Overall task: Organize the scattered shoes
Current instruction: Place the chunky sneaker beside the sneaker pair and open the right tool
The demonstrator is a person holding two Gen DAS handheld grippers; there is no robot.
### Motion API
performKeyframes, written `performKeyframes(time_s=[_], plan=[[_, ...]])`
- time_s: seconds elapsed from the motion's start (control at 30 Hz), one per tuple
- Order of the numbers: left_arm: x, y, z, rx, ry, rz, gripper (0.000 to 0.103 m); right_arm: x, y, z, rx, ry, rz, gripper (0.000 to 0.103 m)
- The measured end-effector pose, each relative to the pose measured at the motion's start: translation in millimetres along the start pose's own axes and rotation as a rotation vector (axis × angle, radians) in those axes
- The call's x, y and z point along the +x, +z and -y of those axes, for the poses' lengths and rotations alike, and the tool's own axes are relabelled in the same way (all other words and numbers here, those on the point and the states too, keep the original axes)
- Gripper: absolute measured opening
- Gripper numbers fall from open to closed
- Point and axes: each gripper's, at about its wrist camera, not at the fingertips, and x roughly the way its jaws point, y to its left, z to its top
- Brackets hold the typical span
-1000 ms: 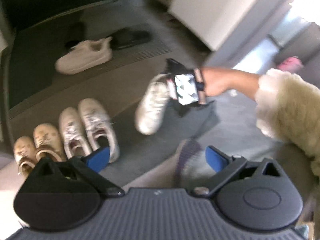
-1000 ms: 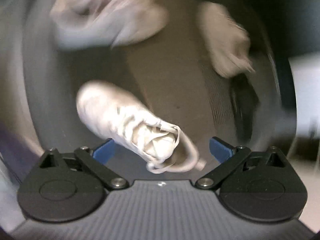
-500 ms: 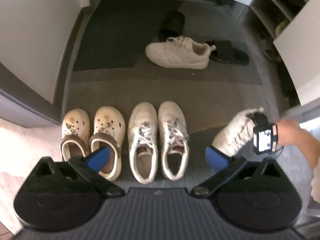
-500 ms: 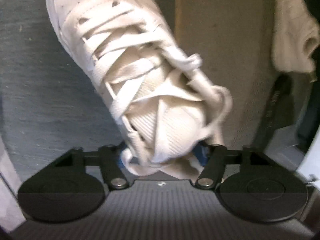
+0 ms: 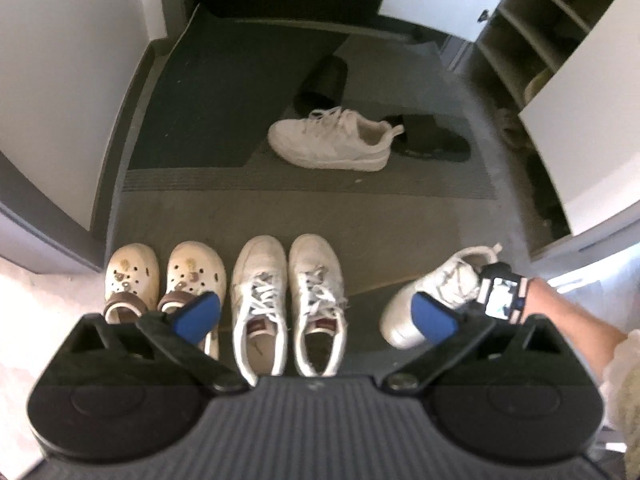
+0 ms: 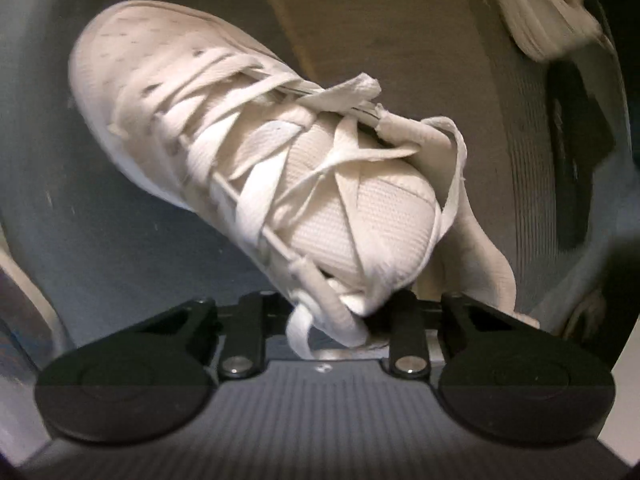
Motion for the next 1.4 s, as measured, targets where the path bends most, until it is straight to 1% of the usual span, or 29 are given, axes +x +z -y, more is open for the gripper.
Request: performKeyframes(time_s=[0.17, 0.23, 0.27, 0.3, 0.33, 0.37, 0.4, 0.47, 0.5, 0.53, 0.63, 0.7, 0.8, 0.9, 0.93, 0.97, 1.0, 1.07, 1.13, 1.17, 1.23, 1.27, 1.3, 1.37, 1.4], plan=[[-10, -11, 0, 0.002, -0.024, 0.008, 0.103, -25, 0, 21, 0.294, 0.016, 0.046, 0.019], [-13, -12, -2, -0.001, -0.028, 0.013, 0.103, -35, -1, 36, 0.569, 0.057, 0.069, 0.019], [-15, -13, -3, -0.002, -0.028, 0.017, 0.103, -37, -2, 39, 0.653, 0.071, 0.068, 0.019], [-16, -14, -5, -0.006, -0.028, 0.019, 0.103, -38, -9, 48, 0.849, 0.109, 0.059, 0.019], [-17, -14, -7, -0.012, -0.028, 0.023, 0.103, -37, -14, 50, 0.976, 0.146, 0.047, 0.019], [-19, -14, -9, -0.017, -0.027, 0.027, 0.103, -36, -14, 48, 1.009, 0.172, 0.044, 0.020], [-20, -14, -10, -0.022, -0.027, 0.031, 0.103, -35, -13, 44, 1.006, 0.186, 0.040, 0.021], [-21, -14, -13, -0.030, -0.024, 0.036, 0.103, -25, -12, 34, 1.048, 0.235, -0.007, 0.021], [-22, -14, -14, -0.034, -0.023, 0.038, 0.103, -24, -10, 25, 1.040, 0.229, -0.028, 0.021], [-22, -13, -16, -0.037, -0.022, 0.039, 0.103, -23, -8, 11, 1.003, 0.207, -0.052, 0.021], [-22, -8, -21, -0.043, -0.023, 0.044, 0.103, -18, -7, -3, 1.004, 0.217, -0.097, 0.021], [-21, -5, -23, -0.041, -0.018, 0.048, 0.103, -17, -6, -6, 1.042, 0.240, -0.134, 0.020], [-21, 1, -28, -0.048, -0.024, 0.047, 0.103, -12, -3, -4, 1.053, 0.255, -0.159, 0.020], [-24, 9, -33, -0.054, -0.016, 0.075, 0.103, -3, -9, 7, 1.047, 0.290, -0.202, 0.022], [-26, 13, -34, -0.053, -0.025, 0.087, 0.103, -4, -9, 11, 1.067, 0.320, -0.215, 0.025], [-28, 17, -35, -0.052, -0.034, 0.099, 0.103, -5, -10, 16, 1.088, 0.352, -0.228, 0.042], [-30, 20, -36, -0.051, -0.043, 0.111, 0.103, -7, -11, 20, 1.108, 0.383, -0.241, 0.063], [-33, 27, -39, -0.050, -0.061, 0.135, 0.103, -25, -11, 20, 1.107, 0.356, -0.218, 0.081], [-37, 35, -41, -0.048, -0.080, 0.159, 0.103, -54, -9, 24, 1.097, 0.357, -0.173, 0.082], [-41, 41, -42, -0.037, -0.082, 0.193, 0.103, -70, -9, 28, 1.114, 0.358, -0.139, 0.082], [-48, 48, -47, -0.032, -0.081, 0.246, 0.103, -111, -14, 39, 1.178, 0.324, -0.052, 0.082], [-50, 50, -50, -0.036, -0.086, 0.266, 0.103, -117, -15, 45, 1.190, 0.317, -0.027, 0.082], [-51, 51, -54, -0.041, -0.089, 0.279, 0.103, -143, -18, 49, 1.218, 0.301, 0.033, 0.082], [-50, 51, -60, -0.047, -0.089, 0.296, 0.103, -171, -18, 59, 1.249, 0.270, 0.107, 0.082], [-49, 51, -61, -0.045, -0.086, 0.295, 0.103, -188, -17, 64, 1.279, 0.250, 0.159, 0.082]])
